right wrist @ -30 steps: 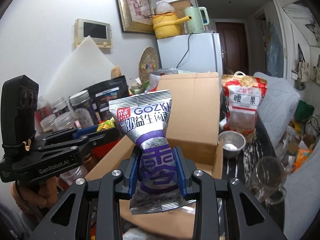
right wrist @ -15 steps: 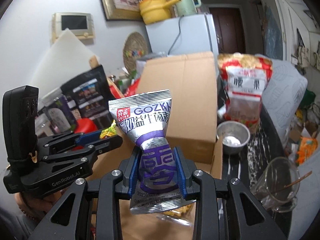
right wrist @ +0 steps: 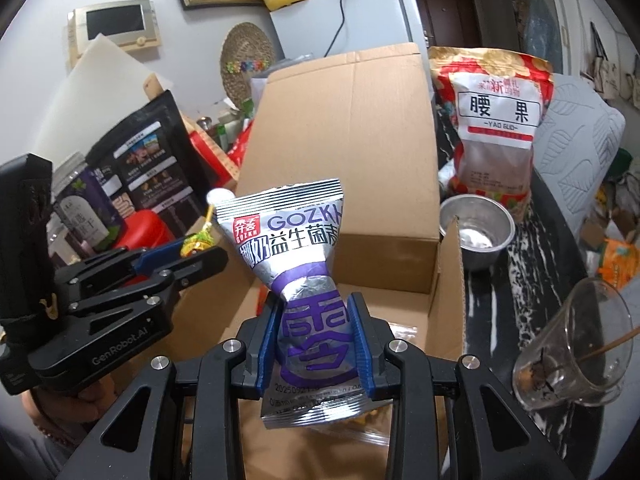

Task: Organize snacks
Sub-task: 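Lower both snacks into the box and open both grippers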

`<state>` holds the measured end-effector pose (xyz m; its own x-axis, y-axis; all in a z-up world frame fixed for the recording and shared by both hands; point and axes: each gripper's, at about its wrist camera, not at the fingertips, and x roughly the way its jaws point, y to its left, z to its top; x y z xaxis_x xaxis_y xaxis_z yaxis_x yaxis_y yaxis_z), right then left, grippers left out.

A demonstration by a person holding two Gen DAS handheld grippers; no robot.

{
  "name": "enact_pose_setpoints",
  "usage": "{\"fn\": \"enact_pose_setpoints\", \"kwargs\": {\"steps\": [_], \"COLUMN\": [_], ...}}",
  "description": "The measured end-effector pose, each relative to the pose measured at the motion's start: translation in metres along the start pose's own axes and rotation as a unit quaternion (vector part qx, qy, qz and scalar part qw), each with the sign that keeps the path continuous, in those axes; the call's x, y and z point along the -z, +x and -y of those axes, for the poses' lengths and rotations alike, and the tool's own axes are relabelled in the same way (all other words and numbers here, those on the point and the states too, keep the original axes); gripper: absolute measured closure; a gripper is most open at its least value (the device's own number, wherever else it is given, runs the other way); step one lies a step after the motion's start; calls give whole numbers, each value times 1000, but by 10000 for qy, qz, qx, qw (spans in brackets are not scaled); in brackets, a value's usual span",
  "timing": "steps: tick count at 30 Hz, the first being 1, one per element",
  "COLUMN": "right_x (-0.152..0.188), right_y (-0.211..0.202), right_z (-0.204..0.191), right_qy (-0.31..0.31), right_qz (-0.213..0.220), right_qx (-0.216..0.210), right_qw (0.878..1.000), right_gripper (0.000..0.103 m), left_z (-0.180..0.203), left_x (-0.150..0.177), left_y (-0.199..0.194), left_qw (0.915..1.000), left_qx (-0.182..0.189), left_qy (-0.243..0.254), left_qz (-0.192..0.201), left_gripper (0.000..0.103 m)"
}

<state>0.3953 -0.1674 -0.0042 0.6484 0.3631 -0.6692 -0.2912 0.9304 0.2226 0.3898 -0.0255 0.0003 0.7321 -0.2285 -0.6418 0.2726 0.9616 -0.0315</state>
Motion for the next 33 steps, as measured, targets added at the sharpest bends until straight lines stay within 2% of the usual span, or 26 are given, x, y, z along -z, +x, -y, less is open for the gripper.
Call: {"fn": "enact_pose_setpoints", "kwargs": {"steps": [5,10,15,22,29,33], "right_x": [1,1,1,2,5,4], "right_y": [5,4,4,-3,-18,-30], "right_z": [0,0,-2,-6,-10,-17], "right_qy": [-32,-83,-97,-186,-163,-158], "right_qz": [-122,-139,-174,-100,33,98], "right_qx": [74,170,215,338,444,366], "right_qw": [9999,9997,9996,9992,9989,9992], "right_gripper": [69,58,54,54,54,54], "left_z": [2,0,-2,-2,4,9], "left_x": [1,3,5,6,1,-3], "left_y": [10,25,32,31,12,-7], "left_qw": [9997,9982,9966,9960,9977,9984], "left_qx": [14,-20,-140,-221,-169,-274], "left_qy": [-1,-103,-162,-188,-140,-89], "left_qz": [-234,-591,-794,-845,-646,-476], "left_gripper": [76,76,76,75,75,75]}}
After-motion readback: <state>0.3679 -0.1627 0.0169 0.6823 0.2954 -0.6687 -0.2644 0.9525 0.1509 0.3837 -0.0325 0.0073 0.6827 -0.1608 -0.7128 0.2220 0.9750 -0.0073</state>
